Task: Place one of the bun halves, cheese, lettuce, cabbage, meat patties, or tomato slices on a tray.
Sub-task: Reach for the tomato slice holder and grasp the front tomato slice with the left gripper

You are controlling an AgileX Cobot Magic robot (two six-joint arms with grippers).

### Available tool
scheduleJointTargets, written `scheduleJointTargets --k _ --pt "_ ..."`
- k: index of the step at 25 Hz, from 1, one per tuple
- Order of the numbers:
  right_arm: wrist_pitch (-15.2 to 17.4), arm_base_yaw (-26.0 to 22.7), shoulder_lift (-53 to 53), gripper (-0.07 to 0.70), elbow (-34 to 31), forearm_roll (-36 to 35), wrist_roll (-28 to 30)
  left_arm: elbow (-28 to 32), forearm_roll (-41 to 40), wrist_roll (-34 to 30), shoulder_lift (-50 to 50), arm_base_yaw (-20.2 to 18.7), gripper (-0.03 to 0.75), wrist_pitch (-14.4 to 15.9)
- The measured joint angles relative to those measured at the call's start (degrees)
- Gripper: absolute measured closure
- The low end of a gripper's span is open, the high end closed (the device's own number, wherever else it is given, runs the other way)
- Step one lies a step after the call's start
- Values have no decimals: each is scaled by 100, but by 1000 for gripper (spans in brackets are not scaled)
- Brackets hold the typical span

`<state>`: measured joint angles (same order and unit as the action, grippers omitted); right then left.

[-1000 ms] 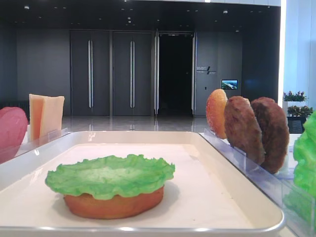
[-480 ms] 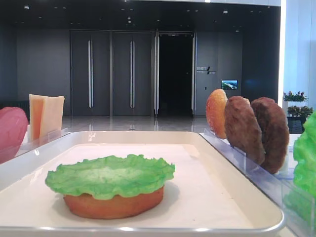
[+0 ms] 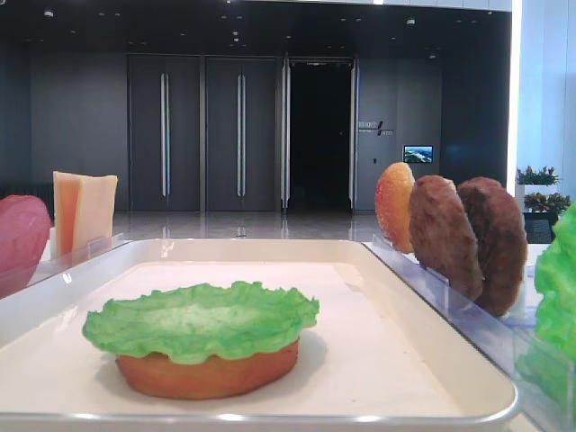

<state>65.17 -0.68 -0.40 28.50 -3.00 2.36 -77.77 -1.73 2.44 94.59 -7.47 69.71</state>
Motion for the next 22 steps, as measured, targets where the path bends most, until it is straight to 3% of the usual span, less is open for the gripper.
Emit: scheduleJointTargets --k 12,18,22 --pt "0 0 0 206 0 0 0 0 -57 1231 31 -1457 106 0" --pt "0 0 0 206 0 0 0 0 -224 1705 205 -1846 108 0" --pt "0 0 0 206 0 0 0 0 -269 1869 303 -1869 108 0"
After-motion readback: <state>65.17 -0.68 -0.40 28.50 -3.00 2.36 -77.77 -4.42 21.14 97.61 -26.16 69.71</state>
